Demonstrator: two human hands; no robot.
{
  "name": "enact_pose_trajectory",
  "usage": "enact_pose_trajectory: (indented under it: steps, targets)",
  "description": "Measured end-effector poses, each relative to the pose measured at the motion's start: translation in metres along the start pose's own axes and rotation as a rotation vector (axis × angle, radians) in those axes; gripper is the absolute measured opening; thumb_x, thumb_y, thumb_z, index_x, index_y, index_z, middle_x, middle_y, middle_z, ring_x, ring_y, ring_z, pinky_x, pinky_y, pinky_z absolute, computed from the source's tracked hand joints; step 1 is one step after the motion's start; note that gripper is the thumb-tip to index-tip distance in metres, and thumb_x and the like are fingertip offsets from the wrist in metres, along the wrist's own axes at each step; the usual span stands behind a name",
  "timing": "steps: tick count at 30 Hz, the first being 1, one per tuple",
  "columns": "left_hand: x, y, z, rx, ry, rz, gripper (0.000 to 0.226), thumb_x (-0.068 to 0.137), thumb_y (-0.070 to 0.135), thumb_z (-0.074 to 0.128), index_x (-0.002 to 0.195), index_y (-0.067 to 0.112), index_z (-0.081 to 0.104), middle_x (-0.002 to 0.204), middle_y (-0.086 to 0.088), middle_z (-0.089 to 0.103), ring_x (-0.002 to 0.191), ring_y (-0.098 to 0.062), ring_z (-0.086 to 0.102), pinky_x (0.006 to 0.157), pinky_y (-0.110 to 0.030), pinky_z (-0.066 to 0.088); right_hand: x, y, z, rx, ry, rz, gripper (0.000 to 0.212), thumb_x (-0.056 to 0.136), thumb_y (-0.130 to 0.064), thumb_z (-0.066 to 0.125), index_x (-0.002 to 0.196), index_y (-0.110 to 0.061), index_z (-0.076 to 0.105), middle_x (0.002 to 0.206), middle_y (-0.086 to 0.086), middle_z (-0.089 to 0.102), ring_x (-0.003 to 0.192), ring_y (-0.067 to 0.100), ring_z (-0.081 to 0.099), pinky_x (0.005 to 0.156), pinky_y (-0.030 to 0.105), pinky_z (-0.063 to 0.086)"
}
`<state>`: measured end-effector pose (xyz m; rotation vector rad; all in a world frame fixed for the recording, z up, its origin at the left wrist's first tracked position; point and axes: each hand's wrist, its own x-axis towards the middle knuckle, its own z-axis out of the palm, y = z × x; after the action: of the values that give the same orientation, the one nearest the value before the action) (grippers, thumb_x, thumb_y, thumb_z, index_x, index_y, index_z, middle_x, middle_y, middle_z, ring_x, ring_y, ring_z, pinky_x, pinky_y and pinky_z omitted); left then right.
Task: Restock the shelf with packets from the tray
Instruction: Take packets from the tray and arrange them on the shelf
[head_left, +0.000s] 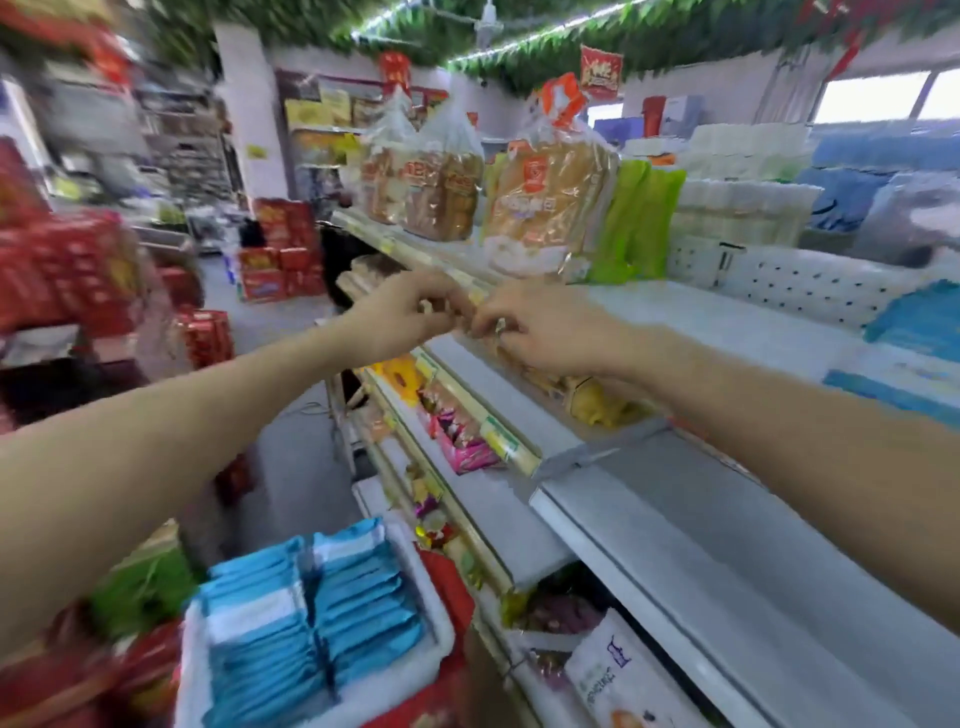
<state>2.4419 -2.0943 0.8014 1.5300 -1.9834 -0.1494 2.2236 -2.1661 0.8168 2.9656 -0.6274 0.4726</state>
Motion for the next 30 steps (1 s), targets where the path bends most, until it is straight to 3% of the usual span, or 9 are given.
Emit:
enact_pose_trajectory:
  steps: [3, 6, 9, 12, 14, 17, 26, 30]
  targets:
    - [-0.069, -0.047, 0.006, 0.049, -0.062, -0.153, 0.019, 0.096, 0.011, 0.069, 0.110, 0.020, 0.075, 0.110, 0.009, 0.065, 0.094, 0.012, 0.058, 0.077, -0.005, 0.039, 0.016, -0.032, 0.059, 0.110, -0.096, -0.066, 0.035, 0.089, -0.008, 0.056, 0.113, -0.027, 0.073, 0.114, -0.007, 0.069, 0.094, 0.010, 0.058, 0.084, 0.036, 0.049]
    - [-0.136, -0.087, 0.028, 0.112, -0.222, -0.288, 0.018, 0.096, 0.016, 0.068, 0.111, 0.025, 0.072, 0.109, 0.008, 0.066, 0.093, -0.005, 0.063, 0.081, -0.021, 0.047, 0.017, -0.063, 0.125, 0.180, -0.226, -0.101, 0.035, 0.090, -0.005, 0.056, 0.111, -0.027, 0.074, 0.102, -0.013, 0.062, 0.089, 0.009, 0.056, 0.082, 0.037, 0.051]
    - [-0.198, -0.118, 0.059, 0.168, -0.340, -0.433, 0.024, 0.095, 0.022, 0.066, 0.118, 0.019, 0.074, 0.109, 0.001, 0.069, 0.099, -0.018, 0.064, 0.092, -0.034, 0.051, 0.009, -0.084, 0.189, 0.228, -0.395, -0.116, 0.029, 0.095, -0.010, 0.057, 0.116, -0.022, 0.073, 0.112, -0.007, 0.067, 0.097, 0.013, 0.060, 0.085, 0.037, 0.052]
    - [-0.253, -0.137, 0.087, 0.192, -0.444, -0.538, 0.038, 0.084, 0.033, 0.058, 0.117, 0.025, 0.074, 0.113, 0.002, 0.069, 0.102, -0.019, 0.065, 0.094, -0.034, 0.052, -0.006, -0.101, 0.243, 0.277, -0.547, -0.116, 0.030, 0.096, -0.011, 0.057, 0.118, -0.022, 0.074, 0.119, -0.007, 0.069, 0.097, 0.009, 0.060, 0.083, 0.032, 0.050]
    - [-0.279, -0.145, 0.098, 0.220, -0.506, -0.592, 0.035, 0.086, 0.028, 0.060, 0.119, 0.027, 0.072, 0.118, 0.001, 0.067, 0.107, -0.020, 0.065, 0.096, -0.033, 0.050, -0.016, -0.107, 0.276, 0.280, -0.619, -0.096, 0.032, 0.094, -0.008, 0.057, 0.117, -0.020, 0.075, 0.120, -0.006, 0.071, 0.093, 0.006, 0.059, 0.079, 0.024, 0.046]
    - [-0.306, -0.150, 0.109, 0.237, -0.544, -0.610, 0.032, 0.094, 0.023, 0.063, 0.124, 0.026, 0.069, 0.125, 0.001, 0.064, 0.113, -0.018, 0.063, 0.099, -0.032, 0.048, -0.029, -0.113, 0.303, 0.294, -0.695, -0.111, 0.031, 0.093, -0.005, 0.061, 0.117, -0.018, 0.076, 0.122, -0.006, 0.071, 0.098, 0.007, 0.060, 0.078, 0.019, 0.043]
    - [-0.344, -0.137, 0.155, 0.237, -0.573, -0.640, 0.037, 0.099, 0.021, 0.059, 0.135, 0.027, 0.063, 0.134, 0.000, 0.057, 0.123, -0.019, 0.056, 0.105, -0.034, 0.045, -0.047, -0.112, 0.353, 0.291, -0.765, -0.159, 0.036, 0.093, -0.001, 0.057, 0.120, -0.018, 0.074, 0.128, -0.003, 0.066, 0.115, 0.014, 0.060, 0.102, 0.033, 0.050]
    - [-0.351, -0.136, 0.157, 0.250, -0.567, -0.658, 0.038, 0.100, 0.020, 0.057, 0.136, 0.029, 0.062, 0.134, -0.001, 0.055, 0.123, -0.022, 0.056, 0.107, -0.039, 0.046, -0.044, -0.111, 0.369, 0.318, -0.758, -0.146, 0.037, 0.091, 0.002, 0.056, 0.115, -0.020, 0.075, 0.123, -0.005, 0.066, 0.103, 0.007, 0.057, 0.093, 0.026, 0.047]
